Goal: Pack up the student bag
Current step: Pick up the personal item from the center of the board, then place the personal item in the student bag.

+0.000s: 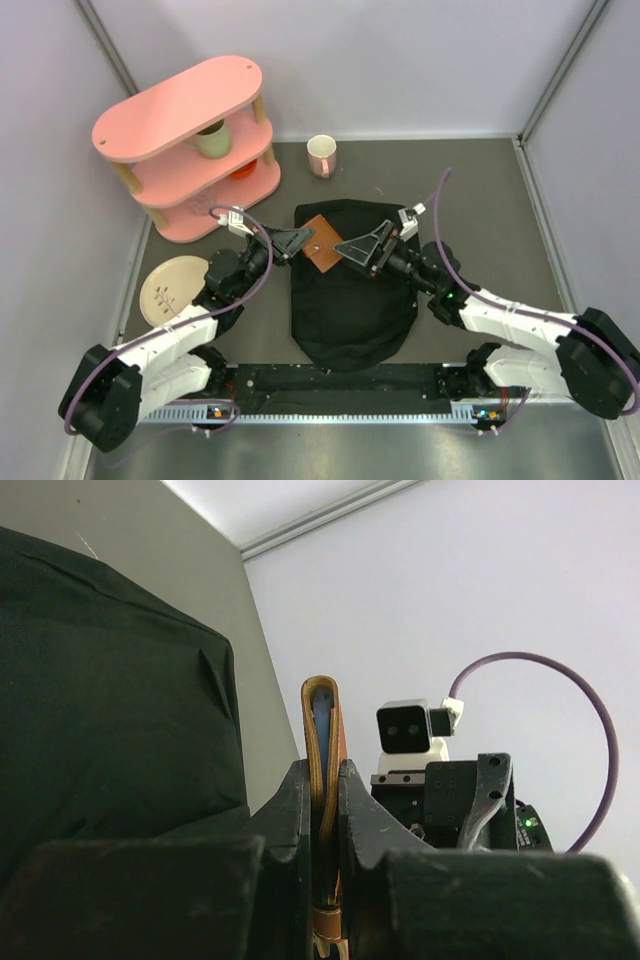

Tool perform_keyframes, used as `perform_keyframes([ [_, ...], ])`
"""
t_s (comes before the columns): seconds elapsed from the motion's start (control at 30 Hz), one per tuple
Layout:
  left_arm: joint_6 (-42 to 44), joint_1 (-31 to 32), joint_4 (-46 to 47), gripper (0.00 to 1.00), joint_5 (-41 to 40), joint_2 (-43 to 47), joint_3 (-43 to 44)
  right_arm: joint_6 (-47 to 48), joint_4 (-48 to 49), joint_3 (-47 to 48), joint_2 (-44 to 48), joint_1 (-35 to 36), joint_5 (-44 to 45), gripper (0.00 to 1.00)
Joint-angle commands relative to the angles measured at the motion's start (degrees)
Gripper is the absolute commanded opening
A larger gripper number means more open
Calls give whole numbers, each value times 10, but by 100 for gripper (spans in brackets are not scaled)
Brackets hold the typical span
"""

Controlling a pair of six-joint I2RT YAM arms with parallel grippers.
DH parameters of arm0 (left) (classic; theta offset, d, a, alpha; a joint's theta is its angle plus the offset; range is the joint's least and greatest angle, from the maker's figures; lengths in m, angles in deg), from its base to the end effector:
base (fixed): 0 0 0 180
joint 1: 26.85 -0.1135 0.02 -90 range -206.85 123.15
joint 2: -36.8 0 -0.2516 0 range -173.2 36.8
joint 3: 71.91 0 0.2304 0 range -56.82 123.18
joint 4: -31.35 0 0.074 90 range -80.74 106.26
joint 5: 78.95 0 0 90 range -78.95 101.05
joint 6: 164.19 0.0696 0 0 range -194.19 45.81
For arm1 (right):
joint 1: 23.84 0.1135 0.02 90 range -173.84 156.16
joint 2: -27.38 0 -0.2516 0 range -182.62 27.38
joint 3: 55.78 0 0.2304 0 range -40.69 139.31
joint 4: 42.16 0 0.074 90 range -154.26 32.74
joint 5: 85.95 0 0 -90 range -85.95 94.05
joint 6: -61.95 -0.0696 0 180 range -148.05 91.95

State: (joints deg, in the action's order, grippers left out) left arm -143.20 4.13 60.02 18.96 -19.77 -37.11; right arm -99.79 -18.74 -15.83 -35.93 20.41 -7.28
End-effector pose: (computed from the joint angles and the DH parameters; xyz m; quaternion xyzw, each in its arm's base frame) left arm 0.1985 -0.1303 0.2552 -0.1668 0.6424 -0.6013 0.4449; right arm 0.1772 0.1917 0.2471 0.0993 0.6997 0.6340 0.3140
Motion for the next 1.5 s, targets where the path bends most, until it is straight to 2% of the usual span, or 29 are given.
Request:
perform_keyframes([
  [0.0,8,2,53,0,8,-6,25,-24,75,46,-49,5,-20,92],
  [0.03,8,3,56,0,11,-10,25,-28,98,49,-58,5,-25,89],
  [0.07,7,3,61,0,12,-17,25,-37,106,52,-75,4,-29,81],
  [0.2,-2,4,83,0,19,-34,21,-59,148,56,-105,5,-40,68],
  [0.23,-4,4,90,0,19,-36,20,-62,156,53,-109,6,-40,60],
  [0.3,-7,4,94,0,21,-42,18,-66,164,48,-111,6,-40,54],
  [0.4,-9,4,96,0,19,-42,14,-66,172,40,-108,5,-40,31],
  [0.43,-9,4,95,0,19,-42,13,-66,172,36,-105,5,-38,13],
  [0.47,-7,4,91,0,19,-39,12,-65,172,32,-102,5,-35,1],
  [0.5,2,4,80,0,21,-38,15,-63,164,25,-97,4,-28,0],
  [0.53,11,4,66,10,26,-35,20,-59,155,19,-83,5,-24,0],
  [0.57,26,4,9,26,30,-32,40,-45,144,11,-73,5,-19,0],
  [0.6,64,4,-33,53,47,-30,57,-35,103,5,-61,5,-6,0],
  [0.63,95,4,-73,63,54,-29,74,-24,75,1,-23,5,4,0],
  [0.67,127,4,-183,70,62,-30,116,-1,42,-4,-3,4,19,0],
  [0.7,194,4,-241,73,59,-34,141,12,-2,-13,27,4,52,0],
  [0.73,231,4,-300,77,50,-36,165,26,-95,-15,55,4,74,0],
  [0.77,265,5,-340,78,43,-44,200,55,-170,-8,117,5,99,0],
  [0.8,323,5,-405,78,35,-50,218,65,-237,-2,148,5,162,0],
  [0.83,351,5,-430,79,22,-56,234,77,-353,3,177,4,194,0],
  [0.87,376,5,-438,79,23,-76,263,90,-401,5,240,3,226,0],
  [0.93,441,6,-482,79,47,-122,295,96,-512,7,299,2,305,0],
  [1.03,514,7,-546,79,122,-210,374,102,-578,10,393,2,360,0],
  [1.13,582,8,-609,74,154,-288,451,100,-638,18,454,1,385,0],
  [1.3,656,24,-669,72,95,-353,525,100,-716,42,503,1,415,0],
  [1.47,663,63,-700,66,54,-376,532,99,-736,48,520,2,431,0],
])
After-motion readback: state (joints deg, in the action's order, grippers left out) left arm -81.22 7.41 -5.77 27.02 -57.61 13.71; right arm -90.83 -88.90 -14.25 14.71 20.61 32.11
